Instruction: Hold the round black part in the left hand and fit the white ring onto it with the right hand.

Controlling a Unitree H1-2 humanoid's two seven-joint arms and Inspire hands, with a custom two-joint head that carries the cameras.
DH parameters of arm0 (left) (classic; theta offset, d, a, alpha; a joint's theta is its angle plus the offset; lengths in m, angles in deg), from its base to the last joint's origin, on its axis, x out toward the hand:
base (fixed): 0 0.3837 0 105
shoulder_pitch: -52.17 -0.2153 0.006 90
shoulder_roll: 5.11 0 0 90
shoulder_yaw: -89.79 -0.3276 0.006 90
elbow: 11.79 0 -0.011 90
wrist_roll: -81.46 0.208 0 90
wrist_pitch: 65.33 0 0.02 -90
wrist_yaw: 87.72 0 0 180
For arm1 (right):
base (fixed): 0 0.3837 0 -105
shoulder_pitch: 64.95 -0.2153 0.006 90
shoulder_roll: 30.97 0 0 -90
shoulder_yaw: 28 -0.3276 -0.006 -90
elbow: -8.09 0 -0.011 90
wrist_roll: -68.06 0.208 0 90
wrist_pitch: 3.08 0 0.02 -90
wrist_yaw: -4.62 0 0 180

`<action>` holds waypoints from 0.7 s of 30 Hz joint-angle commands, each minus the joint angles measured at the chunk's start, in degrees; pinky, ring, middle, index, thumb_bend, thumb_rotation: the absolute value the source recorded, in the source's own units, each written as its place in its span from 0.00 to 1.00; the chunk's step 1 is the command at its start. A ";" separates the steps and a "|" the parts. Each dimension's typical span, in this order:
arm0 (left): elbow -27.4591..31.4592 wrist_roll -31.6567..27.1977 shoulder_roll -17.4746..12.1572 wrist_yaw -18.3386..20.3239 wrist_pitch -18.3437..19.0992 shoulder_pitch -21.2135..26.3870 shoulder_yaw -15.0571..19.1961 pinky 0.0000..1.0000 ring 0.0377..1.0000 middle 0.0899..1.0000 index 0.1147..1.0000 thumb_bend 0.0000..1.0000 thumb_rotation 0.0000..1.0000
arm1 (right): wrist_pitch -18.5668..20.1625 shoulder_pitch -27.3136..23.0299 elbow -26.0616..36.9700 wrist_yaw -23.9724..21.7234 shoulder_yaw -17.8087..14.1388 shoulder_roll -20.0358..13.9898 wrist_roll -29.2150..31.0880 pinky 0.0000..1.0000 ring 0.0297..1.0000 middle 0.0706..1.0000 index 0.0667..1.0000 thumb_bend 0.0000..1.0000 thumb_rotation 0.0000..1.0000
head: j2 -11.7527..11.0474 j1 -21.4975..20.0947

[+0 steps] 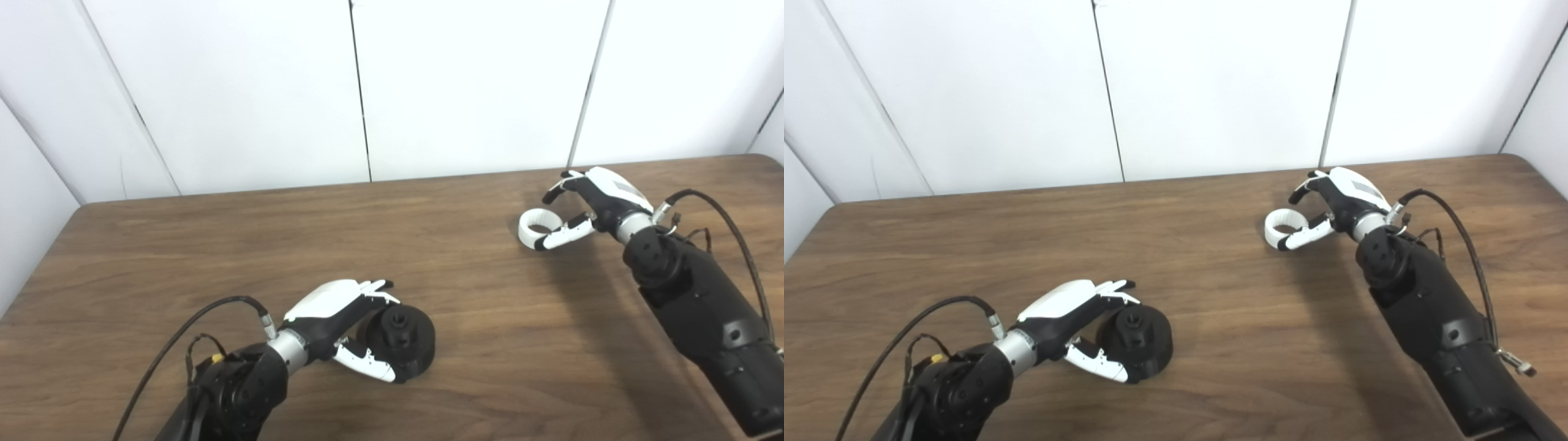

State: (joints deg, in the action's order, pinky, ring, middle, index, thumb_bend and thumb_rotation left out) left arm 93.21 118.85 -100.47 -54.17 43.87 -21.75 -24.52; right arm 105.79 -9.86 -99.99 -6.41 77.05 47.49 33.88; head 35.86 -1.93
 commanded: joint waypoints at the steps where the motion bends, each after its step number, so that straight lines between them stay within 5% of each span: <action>1: 0.96 -0.47 -0.37 0.54 -0.09 0.24 -0.09 0.97 1.00 1.00 0.77 0.97 0.43 | -1.89 -3.43 0.91 0.60 -0.22 -0.29 -0.09 0.98 1.00 0.95 0.68 0.92 0.28 | 0.02 -0.03; 21: 1.38 -0.42 -0.18 0.36 -0.15 0.08 -0.13 0.96 1.00 1.00 0.75 0.97 0.43 | -3.93 -3.27 -1.37 2.04 -0.13 0.58 0.00 0.96 1.00 0.94 0.66 0.90 0.24 | -0.12 0.11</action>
State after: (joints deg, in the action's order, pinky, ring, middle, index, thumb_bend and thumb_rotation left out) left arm 93.38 118.91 -100.43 -54.16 43.96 -21.81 -24.54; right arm 103.93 -9.86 -101.91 -5.93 77.50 48.44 33.92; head 35.68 -1.85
